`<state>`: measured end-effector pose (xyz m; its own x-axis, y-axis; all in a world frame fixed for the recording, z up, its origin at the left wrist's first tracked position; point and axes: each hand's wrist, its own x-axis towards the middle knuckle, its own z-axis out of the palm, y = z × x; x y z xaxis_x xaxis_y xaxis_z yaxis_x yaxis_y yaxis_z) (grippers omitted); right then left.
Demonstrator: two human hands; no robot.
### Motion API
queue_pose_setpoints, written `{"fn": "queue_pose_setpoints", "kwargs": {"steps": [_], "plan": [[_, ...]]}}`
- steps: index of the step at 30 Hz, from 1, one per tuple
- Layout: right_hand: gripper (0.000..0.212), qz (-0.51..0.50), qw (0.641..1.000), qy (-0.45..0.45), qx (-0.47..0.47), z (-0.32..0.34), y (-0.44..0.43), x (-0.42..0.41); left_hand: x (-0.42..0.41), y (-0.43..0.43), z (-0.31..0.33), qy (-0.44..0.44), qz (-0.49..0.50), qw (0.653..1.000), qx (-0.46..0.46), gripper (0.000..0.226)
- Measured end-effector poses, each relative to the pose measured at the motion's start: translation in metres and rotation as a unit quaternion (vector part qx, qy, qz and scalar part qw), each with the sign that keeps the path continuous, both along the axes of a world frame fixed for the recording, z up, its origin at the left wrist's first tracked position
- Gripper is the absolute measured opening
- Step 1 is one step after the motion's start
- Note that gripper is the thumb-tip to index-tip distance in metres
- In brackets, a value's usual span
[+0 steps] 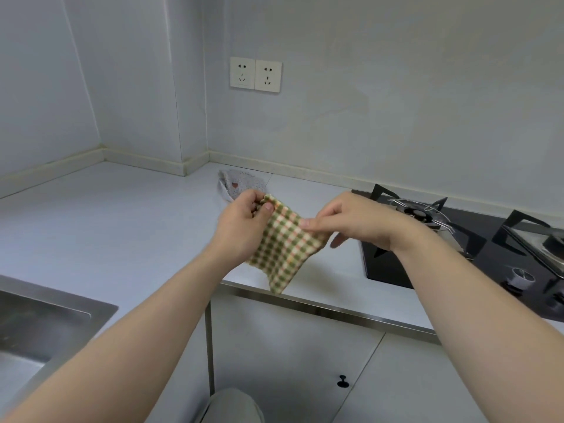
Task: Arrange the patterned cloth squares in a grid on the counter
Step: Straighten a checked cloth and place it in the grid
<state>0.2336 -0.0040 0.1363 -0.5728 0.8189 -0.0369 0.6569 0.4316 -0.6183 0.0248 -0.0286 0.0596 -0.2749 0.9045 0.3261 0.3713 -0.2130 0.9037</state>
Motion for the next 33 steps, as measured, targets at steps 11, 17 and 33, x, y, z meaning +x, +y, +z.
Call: {"fn": "queue_pose_setpoints", "kwargs": {"steps": [11, 17, 33], "plan": [[0.038, -0.212, 0.832, 0.423, -0.289, -0.08, 0.006, -0.031, 0.015, -0.005, -0.001, 0.136, 0.086, 0.984, 0.08, 0.02], [0.059, -0.289, 0.838, 0.413, -0.209, -0.104, 0.007, -0.049, 0.026, 0.001, -0.012, 0.089, 0.085, 0.992, 0.018, 0.022], [0.054, -0.357, 0.89, 0.263, 0.106, -0.121, 0.045, -0.013, 0.076, 0.049, -0.045, 0.012, 0.111, 0.993, -0.026, 0.024]]}}
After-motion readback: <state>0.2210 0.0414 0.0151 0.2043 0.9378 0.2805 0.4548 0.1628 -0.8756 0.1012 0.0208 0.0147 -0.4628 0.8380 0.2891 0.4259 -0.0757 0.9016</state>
